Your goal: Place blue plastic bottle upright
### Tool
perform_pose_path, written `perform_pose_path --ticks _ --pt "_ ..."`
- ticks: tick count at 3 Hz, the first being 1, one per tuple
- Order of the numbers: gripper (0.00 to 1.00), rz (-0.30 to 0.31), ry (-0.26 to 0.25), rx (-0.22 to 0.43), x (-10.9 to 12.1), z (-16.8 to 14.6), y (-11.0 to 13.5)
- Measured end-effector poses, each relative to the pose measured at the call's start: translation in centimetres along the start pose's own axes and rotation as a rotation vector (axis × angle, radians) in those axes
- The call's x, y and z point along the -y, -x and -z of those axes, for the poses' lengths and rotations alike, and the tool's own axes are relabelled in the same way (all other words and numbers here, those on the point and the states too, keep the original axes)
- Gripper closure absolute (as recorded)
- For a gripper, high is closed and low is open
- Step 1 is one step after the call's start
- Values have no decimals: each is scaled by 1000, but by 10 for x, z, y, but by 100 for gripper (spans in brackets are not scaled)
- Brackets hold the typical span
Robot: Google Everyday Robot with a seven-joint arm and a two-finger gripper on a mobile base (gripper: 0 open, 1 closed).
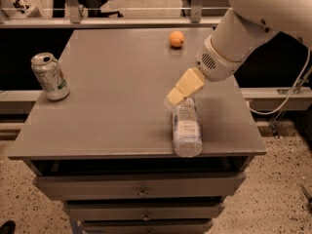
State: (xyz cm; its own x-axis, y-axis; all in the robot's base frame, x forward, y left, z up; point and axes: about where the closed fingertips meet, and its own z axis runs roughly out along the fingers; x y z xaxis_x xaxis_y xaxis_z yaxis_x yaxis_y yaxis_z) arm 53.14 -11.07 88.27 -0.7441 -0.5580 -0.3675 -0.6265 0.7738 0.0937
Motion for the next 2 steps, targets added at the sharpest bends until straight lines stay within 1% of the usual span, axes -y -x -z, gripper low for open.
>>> perform_pose_path --ticks 1,2 --pt "0 -153 -12 -16 -7 -14 0" --pt "0 -279 -41 -60 -14 -32 4"
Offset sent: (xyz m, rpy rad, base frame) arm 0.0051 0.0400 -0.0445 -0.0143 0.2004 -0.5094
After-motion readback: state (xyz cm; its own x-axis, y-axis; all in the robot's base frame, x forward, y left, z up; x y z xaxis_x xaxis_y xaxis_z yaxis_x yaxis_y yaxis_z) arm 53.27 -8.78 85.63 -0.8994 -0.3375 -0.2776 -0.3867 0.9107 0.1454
